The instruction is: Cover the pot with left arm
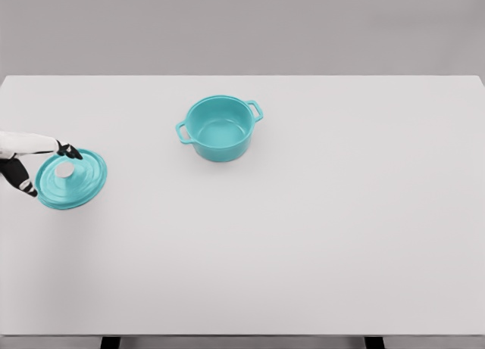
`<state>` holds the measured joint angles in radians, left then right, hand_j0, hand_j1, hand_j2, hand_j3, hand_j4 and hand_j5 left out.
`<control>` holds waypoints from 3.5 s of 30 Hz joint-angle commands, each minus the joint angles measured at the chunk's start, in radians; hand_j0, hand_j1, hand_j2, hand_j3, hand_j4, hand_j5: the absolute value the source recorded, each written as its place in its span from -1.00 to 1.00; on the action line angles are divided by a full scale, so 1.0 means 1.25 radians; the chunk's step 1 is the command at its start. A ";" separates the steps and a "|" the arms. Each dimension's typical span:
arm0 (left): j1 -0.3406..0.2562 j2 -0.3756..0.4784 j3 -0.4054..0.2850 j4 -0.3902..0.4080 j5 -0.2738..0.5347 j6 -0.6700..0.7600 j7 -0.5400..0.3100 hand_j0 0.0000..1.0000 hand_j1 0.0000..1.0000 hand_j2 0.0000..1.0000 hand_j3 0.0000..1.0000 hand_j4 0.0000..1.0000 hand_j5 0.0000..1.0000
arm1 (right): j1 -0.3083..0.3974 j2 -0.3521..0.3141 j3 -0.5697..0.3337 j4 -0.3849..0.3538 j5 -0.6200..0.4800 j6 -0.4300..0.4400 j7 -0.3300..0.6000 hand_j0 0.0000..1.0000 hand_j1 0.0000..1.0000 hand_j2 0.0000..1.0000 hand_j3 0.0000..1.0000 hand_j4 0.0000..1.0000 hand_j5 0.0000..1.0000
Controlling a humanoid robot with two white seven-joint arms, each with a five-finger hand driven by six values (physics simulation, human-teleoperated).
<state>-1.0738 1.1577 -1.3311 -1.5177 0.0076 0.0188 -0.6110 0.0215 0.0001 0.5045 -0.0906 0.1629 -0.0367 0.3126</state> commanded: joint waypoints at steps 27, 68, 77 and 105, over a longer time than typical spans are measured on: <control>0.025 -0.040 0.002 0.010 -0.047 0.008 0.057 0.58 0.58 0.58 0.58 0.58 0.58 | 0.000 0.000 0.000 0.000 0.000 0.000 0.000 1.00 1.00 1.00 1.00 1.00 1.00; 0.086 -0.034 0.000 0.019 -0.055 0.013 0.171 0.39 0.39 0.39 0.39 0.39 0.39 | 0.000 0.000 0.000 0.000 0.000 0.000 0.000 1.00 1.00 1.00 1.00 1.00 1.00; 0.096 -0.034 0.000 0.018 -0.055 0.012 0.181 0.27 0.27 0.27 0.27 0.27 0.27 | 0.000 0.000 0.000 0.000 0.000 0.000 0.000 1.00 1.00 1.00 1.00 1.00 1.00; 0.050 -0.032 0.001 0.011 -0.054 0.000 0.177 -0.24 -0.24 -0.24 -0.24 -0.24 -0.24 | 0.000 0.000 0.000 0.000 0.000 0.000 0.000 1.00 1.00 1.00 1.00 1.00 1.00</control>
<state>-1.0140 1.1179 -1.3311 -1.5029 -0.0593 0.0190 -0.3872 0.0215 0.0001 0.5045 -0.0906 0.1629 -0.0367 0.3126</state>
